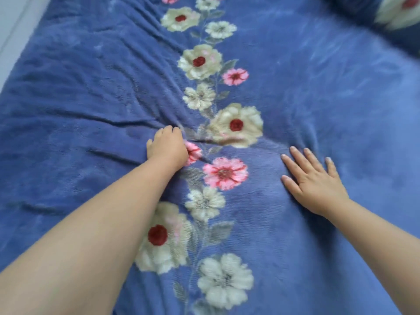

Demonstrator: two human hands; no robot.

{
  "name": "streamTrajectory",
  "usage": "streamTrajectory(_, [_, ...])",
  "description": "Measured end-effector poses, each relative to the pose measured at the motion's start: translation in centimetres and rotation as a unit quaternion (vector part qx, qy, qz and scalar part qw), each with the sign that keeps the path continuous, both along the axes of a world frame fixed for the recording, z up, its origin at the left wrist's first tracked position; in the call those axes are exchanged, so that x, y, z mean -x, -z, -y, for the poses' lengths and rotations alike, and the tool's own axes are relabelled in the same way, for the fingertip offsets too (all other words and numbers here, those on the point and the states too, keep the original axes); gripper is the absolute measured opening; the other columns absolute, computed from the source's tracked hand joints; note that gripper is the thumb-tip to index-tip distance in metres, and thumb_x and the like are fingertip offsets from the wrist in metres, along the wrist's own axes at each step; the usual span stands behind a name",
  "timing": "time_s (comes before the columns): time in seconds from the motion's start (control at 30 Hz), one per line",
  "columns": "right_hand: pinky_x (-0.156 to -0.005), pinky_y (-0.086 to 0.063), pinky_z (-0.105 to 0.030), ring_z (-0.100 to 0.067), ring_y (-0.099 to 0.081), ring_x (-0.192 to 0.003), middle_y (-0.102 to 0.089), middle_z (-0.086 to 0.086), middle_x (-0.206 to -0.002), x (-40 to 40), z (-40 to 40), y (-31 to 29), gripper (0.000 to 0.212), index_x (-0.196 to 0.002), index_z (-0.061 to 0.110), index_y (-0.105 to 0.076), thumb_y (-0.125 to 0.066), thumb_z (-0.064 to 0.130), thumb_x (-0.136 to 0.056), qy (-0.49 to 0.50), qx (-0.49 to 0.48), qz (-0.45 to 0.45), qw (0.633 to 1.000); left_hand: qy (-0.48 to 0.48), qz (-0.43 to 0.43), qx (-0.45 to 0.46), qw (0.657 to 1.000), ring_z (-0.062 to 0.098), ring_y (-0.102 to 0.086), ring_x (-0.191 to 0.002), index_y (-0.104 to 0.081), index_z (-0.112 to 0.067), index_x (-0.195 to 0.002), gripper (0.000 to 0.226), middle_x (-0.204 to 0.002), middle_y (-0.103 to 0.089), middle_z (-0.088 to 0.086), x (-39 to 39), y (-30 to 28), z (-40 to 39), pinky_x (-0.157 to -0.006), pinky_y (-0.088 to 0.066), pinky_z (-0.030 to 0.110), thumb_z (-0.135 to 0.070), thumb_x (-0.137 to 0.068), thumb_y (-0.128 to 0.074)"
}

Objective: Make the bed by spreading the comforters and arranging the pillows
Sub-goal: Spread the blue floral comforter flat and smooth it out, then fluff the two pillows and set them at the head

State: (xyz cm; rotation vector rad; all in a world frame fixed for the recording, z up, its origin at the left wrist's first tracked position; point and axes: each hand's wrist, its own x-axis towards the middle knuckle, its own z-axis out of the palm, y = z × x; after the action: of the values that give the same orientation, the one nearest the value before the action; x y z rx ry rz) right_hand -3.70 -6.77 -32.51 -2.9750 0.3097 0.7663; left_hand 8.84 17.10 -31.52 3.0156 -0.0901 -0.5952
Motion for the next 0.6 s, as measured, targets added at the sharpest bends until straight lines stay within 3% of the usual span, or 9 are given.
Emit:
streamTrajectory(0.1, [-0.118, -0.002, -0.046, -0.015, 0.006, -0.147, 0.007, 0.009, -0.159, 3.2, 4.1, -1.4, 0.055, -0.147, 0.033, -0.002, -0.023, 0.043, -0.097, 0.034, 0.002, -0.017, 0.999, 0.078, 0.007, 0.012, 0.997, 0.035, -0.041, -0.127, -0.047, -0.003, -0.126, 0.037, -0.135, -0.046, 0.017, 2.6, -1.4, 5.5, -0.1, -0.038, 0.043, -0.012, -0.092, -0.04])
streamTrajectory(0.33, [-0.118, -0.003, -0.048, -0.018, 0.0, -0.147, -0.008, 0.004, -0.159, 7.5, 15.0, -5.0, 0.053, -0.147, 0.021, -0.017, -0.032, 0.033, -0.097, 0.09, 0.049, 0.013, 0.995, 0.176, 0.01, 0.04, 0.984, 0.033, -0.045, -0.125, -0.052, -0.007, -0.123, 0.035, -0.133, -0.05, 0.013, 10.0, -4.4, 19.3, -0.099, -0.04, 0.041, -0.016, -0.091, -0.041])
streamTrajectory(0.5, [-0.116, -0.01, -0.051, -0.018, -0.008, -0.146, -0.019, 0.006, -0.156, 11.3, 24.8, -8.1, 0.048, -0.142, 0.023, -0.029, -0.036, 0.026, -0.094, 0.057, 0.07, -0.033, 0.995, 0.151, -0.01, 0.054, 0.987, 0.028, -0.042, -0.127, -0.05, -0.009, -0.128, 0.037, -0.136, -0.048, 0.009, 13.7, -7.4, 28.3, -0.1, -0.038, 0.038, -0.015, -0.094, -0.037])
streamTrajectory(0.6, [-0.117, -0.009, -0.051, -0.017, -0.008, -0.146, -0.016, 0.006, -0.157, 14.1, 30.3, -9.4, 0.049, -0.143, 0.026, -0.026, -0.034, 0.024, -0.095, 0.044, 0.059, -0.055, 0.996, 0.099, -0.023, 0.089, 0.991, 0.028, -0.043, -0.127, -0.049, -0.008, -0.128, 0.037, -0.136, -0.048, 0.01, 15.5, -9.1, 33.1, -0.101, -0.037, 0.038, -0.015, -0.094, -0.036])
